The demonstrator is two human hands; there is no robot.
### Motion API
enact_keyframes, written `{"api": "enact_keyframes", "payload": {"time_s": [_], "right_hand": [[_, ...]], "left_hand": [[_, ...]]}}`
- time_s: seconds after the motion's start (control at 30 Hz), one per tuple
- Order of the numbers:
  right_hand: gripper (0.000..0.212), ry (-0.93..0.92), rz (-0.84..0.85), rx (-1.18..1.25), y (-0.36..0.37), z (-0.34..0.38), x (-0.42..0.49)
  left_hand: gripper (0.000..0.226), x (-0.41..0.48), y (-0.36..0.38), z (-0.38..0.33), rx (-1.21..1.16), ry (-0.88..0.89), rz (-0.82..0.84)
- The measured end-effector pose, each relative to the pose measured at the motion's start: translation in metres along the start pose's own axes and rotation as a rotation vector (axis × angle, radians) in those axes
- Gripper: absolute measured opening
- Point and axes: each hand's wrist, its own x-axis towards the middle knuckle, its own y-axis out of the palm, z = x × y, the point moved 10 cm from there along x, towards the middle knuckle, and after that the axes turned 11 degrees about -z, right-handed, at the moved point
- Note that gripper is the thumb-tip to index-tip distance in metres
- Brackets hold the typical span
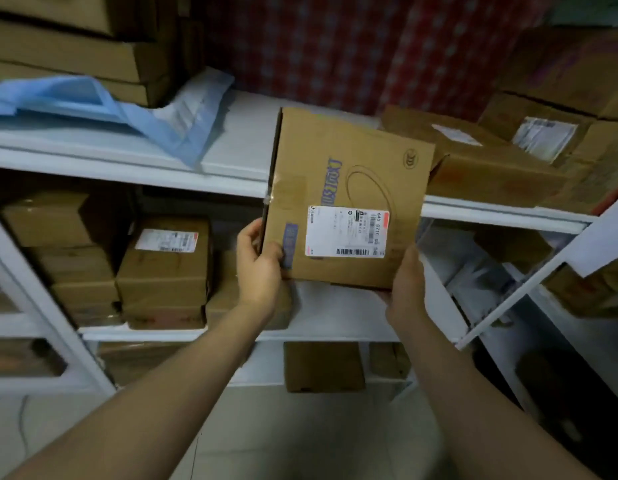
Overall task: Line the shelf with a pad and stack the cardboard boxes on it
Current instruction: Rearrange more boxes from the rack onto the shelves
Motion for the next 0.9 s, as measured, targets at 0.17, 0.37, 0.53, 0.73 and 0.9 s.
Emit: {"api": "enact_keyframes", "payload": {"time_s": [0.17,0.37,0.53,0.73,0.9], "right_hand": [[0.062,0.195,0.117,-0.016,0.005,-0.063,-0.009],[0.085,0.343,0.325,-0.226,0.021,-0.152,-0.018],[0.059,0.285,0.41,-0.417,0.038,-0.183,0.006],[0.051,0.371,0.396,-0.428,0.087,-0.187,0.044],[0.045,0.45,0.474,-0.445,0.142,-0.201,0.061]], "left_hand": [[0.047,0.001,-0.045,0.065,0.133,-0.157,-0.003],[0.05,0.004,-0.104,0.147,0.297,-0.377,-0.082],[0.045,0.033,-0.113,0.179,0.341,-0.425,-0.145],[0.04,0.084,-0.103,0.183,0.373,-0.382,-0.286],[0.036,0.108,-0.114,0.193,0.386,-0.362,-0.466]]}}
